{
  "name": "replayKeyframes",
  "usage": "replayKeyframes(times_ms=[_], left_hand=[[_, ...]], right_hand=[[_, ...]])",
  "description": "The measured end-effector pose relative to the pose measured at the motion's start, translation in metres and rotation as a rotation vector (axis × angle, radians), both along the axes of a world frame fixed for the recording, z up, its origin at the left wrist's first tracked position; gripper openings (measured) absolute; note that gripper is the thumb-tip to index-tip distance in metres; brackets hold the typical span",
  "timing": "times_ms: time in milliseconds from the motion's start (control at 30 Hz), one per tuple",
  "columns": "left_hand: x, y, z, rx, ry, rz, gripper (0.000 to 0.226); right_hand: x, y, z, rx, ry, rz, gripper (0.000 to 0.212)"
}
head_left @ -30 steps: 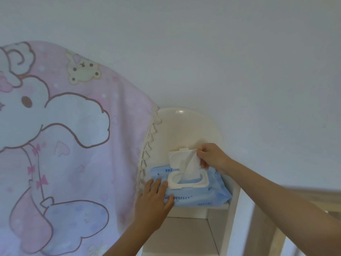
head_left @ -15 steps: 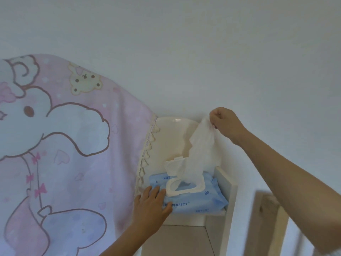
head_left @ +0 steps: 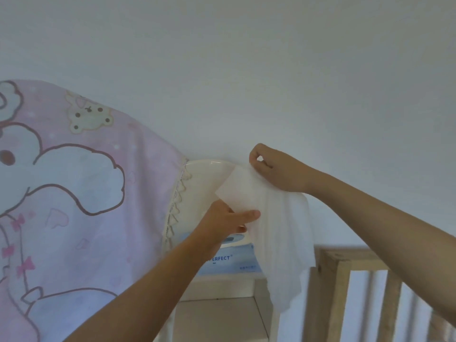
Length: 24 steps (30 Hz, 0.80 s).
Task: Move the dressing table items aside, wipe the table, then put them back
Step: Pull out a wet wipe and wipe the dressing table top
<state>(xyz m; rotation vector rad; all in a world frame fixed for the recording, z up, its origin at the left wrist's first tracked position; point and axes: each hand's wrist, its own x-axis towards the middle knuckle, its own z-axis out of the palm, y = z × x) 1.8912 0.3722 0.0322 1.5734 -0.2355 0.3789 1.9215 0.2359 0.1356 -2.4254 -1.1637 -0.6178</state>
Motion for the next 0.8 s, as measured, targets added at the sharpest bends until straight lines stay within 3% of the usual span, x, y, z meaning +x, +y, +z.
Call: replayKeyframes(times_ms=[167, 267, 433, 533, 600, 700, 800], left_hand=[[-0.011, 0.003, -0.004, -0.107, -0.02, -0.078, 0.008], [-0.018, 0.012, -0.008, -0.099, -0.024, -0.13, 0.01], [-0.032, 0.022, -0.026, -0.1, 0.059, -0.232, 0.014], [-0.039, 0.026, -0.046, -0.131, 0.149, -0.201, 0.019], [-0.044, 0.027, -0.061, -0.119, 0.2, -0.12, 0.016], [-0.052, 0.027, -0.092, -0.093, 0.27, 0.018, 0.016], [-0.061, 0.02, -0.134, -0.102, 0.371, 0.131, 0.018]], right_hand=[[-0.005, -0.022, -0.022, 0.229, 0.298, 0.023, 0.011], [-0.008, -0.034, -0.045, 0.291, 0.592, 0.112, 0.015], [-0.013, -0.045, -0.093, 0.115, 0.97, 0.284, 0.021], [-0.015, -0.045, -0.132, 0.19, 1.05, 0.299, 0.023], [-0.019, -0.045, -0.161, 0.32, 1.117, 0.315, 0.014], [-0.019, -0.043, -0.211, 0.629, 1.217, 0.392, 0.064], [-0.023, -0.036, -0.254, 0.92, 1.321, 0.456, 0.08]])
